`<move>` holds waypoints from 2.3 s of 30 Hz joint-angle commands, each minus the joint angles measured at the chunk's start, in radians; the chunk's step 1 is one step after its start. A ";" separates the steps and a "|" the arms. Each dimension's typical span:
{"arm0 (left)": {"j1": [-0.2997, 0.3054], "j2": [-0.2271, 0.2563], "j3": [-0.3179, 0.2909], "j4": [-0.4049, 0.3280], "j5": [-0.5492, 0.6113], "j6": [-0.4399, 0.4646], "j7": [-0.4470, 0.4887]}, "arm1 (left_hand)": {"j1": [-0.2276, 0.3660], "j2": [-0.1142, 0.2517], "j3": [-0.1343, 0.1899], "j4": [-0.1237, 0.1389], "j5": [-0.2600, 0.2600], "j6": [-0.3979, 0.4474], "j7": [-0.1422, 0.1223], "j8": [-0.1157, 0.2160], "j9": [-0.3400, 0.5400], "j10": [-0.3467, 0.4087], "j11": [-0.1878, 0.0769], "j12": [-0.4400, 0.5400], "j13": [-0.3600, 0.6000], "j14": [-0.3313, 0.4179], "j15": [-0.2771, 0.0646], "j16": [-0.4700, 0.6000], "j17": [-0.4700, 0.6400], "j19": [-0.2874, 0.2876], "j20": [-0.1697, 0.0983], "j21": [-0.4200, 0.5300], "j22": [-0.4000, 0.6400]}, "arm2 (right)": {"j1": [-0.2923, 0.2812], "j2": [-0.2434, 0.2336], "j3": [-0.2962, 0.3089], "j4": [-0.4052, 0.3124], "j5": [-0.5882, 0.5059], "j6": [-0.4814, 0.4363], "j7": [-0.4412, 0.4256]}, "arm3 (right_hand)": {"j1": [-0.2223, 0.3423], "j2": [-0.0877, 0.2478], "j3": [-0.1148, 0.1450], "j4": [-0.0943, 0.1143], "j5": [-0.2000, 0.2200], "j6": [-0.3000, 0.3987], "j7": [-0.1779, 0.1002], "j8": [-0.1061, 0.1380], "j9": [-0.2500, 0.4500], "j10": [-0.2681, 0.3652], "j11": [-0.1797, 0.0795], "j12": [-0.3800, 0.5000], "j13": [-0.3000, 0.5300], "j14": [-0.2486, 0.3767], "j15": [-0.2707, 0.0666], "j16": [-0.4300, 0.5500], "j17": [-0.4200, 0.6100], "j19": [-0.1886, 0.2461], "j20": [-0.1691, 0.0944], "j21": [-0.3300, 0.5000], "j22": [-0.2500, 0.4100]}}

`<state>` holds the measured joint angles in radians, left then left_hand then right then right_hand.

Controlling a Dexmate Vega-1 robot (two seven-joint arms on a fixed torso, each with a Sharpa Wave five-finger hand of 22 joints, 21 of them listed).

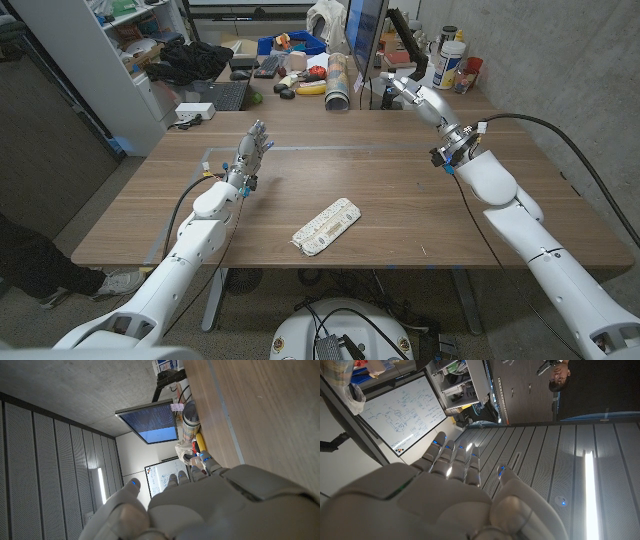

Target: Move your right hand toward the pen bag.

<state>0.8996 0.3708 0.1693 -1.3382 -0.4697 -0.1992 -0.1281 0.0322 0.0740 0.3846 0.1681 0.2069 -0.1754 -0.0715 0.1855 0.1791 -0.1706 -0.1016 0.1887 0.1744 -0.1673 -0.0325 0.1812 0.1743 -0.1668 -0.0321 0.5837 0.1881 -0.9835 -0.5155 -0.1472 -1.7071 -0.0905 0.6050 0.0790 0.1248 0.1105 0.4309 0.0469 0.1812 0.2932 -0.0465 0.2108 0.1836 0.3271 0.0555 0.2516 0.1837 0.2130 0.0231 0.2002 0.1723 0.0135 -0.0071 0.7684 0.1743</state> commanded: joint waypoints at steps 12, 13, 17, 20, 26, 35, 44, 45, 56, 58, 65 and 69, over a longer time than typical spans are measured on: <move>0.003 0.003 -0.004 0.000 0.000 0.004 -0.003 | 0.002 0.042 -0.005 -0.003 0.005 -0.024 -0.007 0.006 0.002 -0.011 -0.001 0.007 0.005 -0.030 -0.035 0.006 0.003 -0.114 -0.051 -0.003 0.004 | -0.044 -0.023 0.017 -0.127 -0.233 -0.067 -0.038 | 0.075 0.038 0.045 -0.052 0.006 0.038 -0.005 0.002 0.002 0.030 -0.019 0.001 0.001 0.025 -0.014 -0.006 -0.001 0.023 -0.006 -0.015 0.003; 0.003 0.003 -0.004 0.000 0.000 0.004 -0.003 | 0.002 0.042 -0.005 -0.003 0.005 -0.023 -0.007 0.006 0.002 -0.011 0.000 0.007 0.005 -0.030 -0.035 0.006 0.003 -0.114 -0.051 -0.003 0.004 | -0.044 -0.023 0.017 -0.128 -0.234 -0.068 -0.039 | 0.078 0.038 0.045 -0.054 0.006 0.040 -0.006 0.002 0.003 0.032 -0.021 0.001 0.001 0.026 -0.015 -0.006 -0.001 0.024 -0.006 -0.016 0.003; 0.003 0.003 -0.004 0.001 0.001 0.005 -0.003 | 0.002 0.043 -0.005 -0.003 0.005 -0.021 -0.007 0.007 0.002 -0.012 -0.001 0.007 0.005 -0.030 -0.035 0.006 0.003 -0.115 -0.050 -0.003 0.004 | -0.041 -0.034 0.011 -0.137 -0.249 -0.077 -0.028 | 0.086 0.039 0.048 -0.061 0.006 0.052 -0.010 0.004 0.003 0.039 -0.021 0.002 0.001 0.029 -0.016 -0.005 0.000 0.024 -0.005 -0.018 0.004; 0.002 0.003 -0.004 0.003 0.000 0.005 -0.004 | 0.002 0.043 -0.005 -0.003 0.005 -0.019 -0.009 0.007 0.003 -0.011 0.000 0.007 0.005 -0.030 -0.035 0.006 0.003 -0.113 -0.049 -0.003 0.004 | -0.040 -0.043 0.009 -0.151 -0.279 -0.092 -0.024 | 0.091 0.039 0.049 -0.064 0.005 0.059 -0.012 0.005 0.003 0.042 -0.022 0.002 0.001 0.031 -0.018 -0.005 0.000 0.024 -0.005 -0.019 0.004; -0.002 0.001 -0.005 0.009 0.000 0.004 -0.005 | 0.003 0.043 -0.006 -0.003 0.005 -0.016 -0.010 0.008 0.003 -0.013 0.001 0.006 0.005 -0.030 -0.032 0.006 0.003 -0.113 -0.048 -0.004 0.004 | -0.040 -0.057 0.003 -0.178 -0.337 -0.117 -0.023 | 0.097 0.042 0.049 -0.068 0.004 0.069 -0.014 0.005 0.003 0.055 -0.032 0.005 0.001 0.037 -0.023 -0.003 0.003 0.027 -0.005 -0.022 0.004; -0.003 0.000 -0.006 0.013 -0.001 0.004 -0.007 | 0.003 0.044 -0.007 -0.003 0.005 -0.014 -0.011 0.008 0.003 -0.014 0.003 0.006 0.005 -0.030 -0.031 0.006 0.003 -0.112 -0.048 -0.005 0.004 | -0.034 -0.072 -0.010 -0.201 -0.377 -0.148 -0.012 | 0.104 0.048 0.051 -0.072 0.003 0.088 -0.016 0.008 0.003 0.067 -0.037 0.006 0.001 0.043 -0.029 -0.001 0.005 0.032 -0.005 -0.024 0.005; -0.001 -0.001 -0.007 0.012 -0.001 0.002 -0.007 | 0.004 0.044 -0.007 -0.003 0.005 -0.012 -0.013 0.008 0.003 -0.013 0.002 0.006 0.005 -0.030 -0.032 0.006 0.003 -0.112 -0.048 -0.006 0.004 | -0.043 -0.090 -0.013 -0.234 -0.405 -0.177 0.004 | 0.108 0.050 0.051 -0.074 0.003 0.099 -0.018 0.008 0.003 0.075 -0.040 0.007 0.001 0.047 -0.031 0.001 0.007 0.035 -0.006 -0.026 0.005; -0.001 -0.001 -0.007 0.012 -0.001 0.002 -0.007 | 0.004 0.044 -0.008 -0.003 0.005 -0.013 -0.012 0.008 0.003 -0.013 0.003 0.006 0.005 -0.030 -0.032 0.006 0.003 -0.111 -0.048 -0.006 0.004 | -0.043 -0.093 -0.013 -0.237 -0.409 -0.178 0.005 | 0.109 0.050 0.050 -0.074 0.003 0.100 -0.018 0.007 0.003 0.076 -0.042 0.006 0.001 0.048 -0.032 0.001 0.007 0.036 -0.006 -0.026 0.005; 0.000 -0.001 -0.007 0.012 -0.002 0.002 -0.008 | 0.004 0.044 -0.008 -0.003 0.005 -0.012 -0.013 0.007 0.003 -0.012 0.002 0.006 0.005 -0.030 -0.032 0.006 0.003 -0.110 -0.047 -0.007 0.004 | -0.052 -0.117 -0.019 -0.273 -0.450 -0.209 0.030 | 0.111 0.051 0.052 -0.073 0.002 0.108 -0.019 0.005 0.004 0.084 -0.043 0.006 0.001 0.063 -0.038 0.005 0.007 0.041 -0.007 -0.028 0.005; -0.001 0.000 -0.007 0.012 -0.001 0.002 -0.008 | 0.004 0.044 -0.009 -0.003 0.005 -0.012 -0.012 0.007 0.003 -0.013 0.002 0.006 0.005 -0.030 -0.032 0.006 0.003 -0.111 -0.047 -0.007 0.004 | -0.051 -0.119 -0.021 -0.278 -0.456 -0.213 0.033 | 0.111 0.052 0.052 -0.072 0.002 0.110 -0.020 0.005 0.004 0.084 -0.043 0.006 0.001 0.064 -0.040 0.005 0.007 0.042 -0.008 -0.028 0.005; -0.003 -0.001 -0.006 0.017 -0.002 0.003 -0.012 | 0.005 0.045 -0.009 -0.003 0.005 -0.012 -0.011 0.007 0.003 -0.014 0.001 0.006 0.005 -0.030 -0.033 0.006 0.003 -0.111 -0.047 -0.008 0.004 | -0.044 -0.129 -0.035 -0.304 -0.453 -0.258 0.086 | 0.112 0.052 0.055 -0.071 0.002 0.118 -0.023 0.005 0.004 0.090 -0.044 0.006 0.001 0.070 -0.043 0.005 0.007 0.046 -0.010 -0.029 0.005; -0.005 0.000 -0.006 0.020 -0.002 0.003 -0.014 | 0.005 0.045 -0.009 -0.003 0.005 -0.012 -0.012 0.007 0.004 -0.014 0.001 0.006 0.005 -0.030 -0.033 0.006 0.003 -0.111 -0.047 -0.009 0.004 | -0.039 -0.135 -0.044 -0.312 -0.457 -0.275 0.105 | 0.110 0.053 0.055 -0.068 0.002 0.117 -0.021 0.003 0.004 0.088 -0.048 0.004 0.001 0.069 -0.043 0.004 0.008 0.046 -0.010 -0.030 0.005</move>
<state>0.8983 0.3708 0.1622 -1.3239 -0.4707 -0.1956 -0.1376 0.0322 0.0740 0.3806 0.1641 0.2068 -0.1715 -0.0751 0.1855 0.1788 -0.1706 -0.1015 0.1887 0.1744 -0.1673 -0.0325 0.1812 0.1743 -0.1668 -0.0321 0.5765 0.1881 -1.0318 -0.6314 -0.1707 -1.9847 -0.5363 0.3776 0.1312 0.2258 0.1515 0.4810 -0.0246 0.1812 0.4005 -0.0714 0.2145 0.1836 0.4094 0.0125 0.2515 0.1815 0.2757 -0.0181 0.2001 0.1746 0.0530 -0.0179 0.7394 0.1743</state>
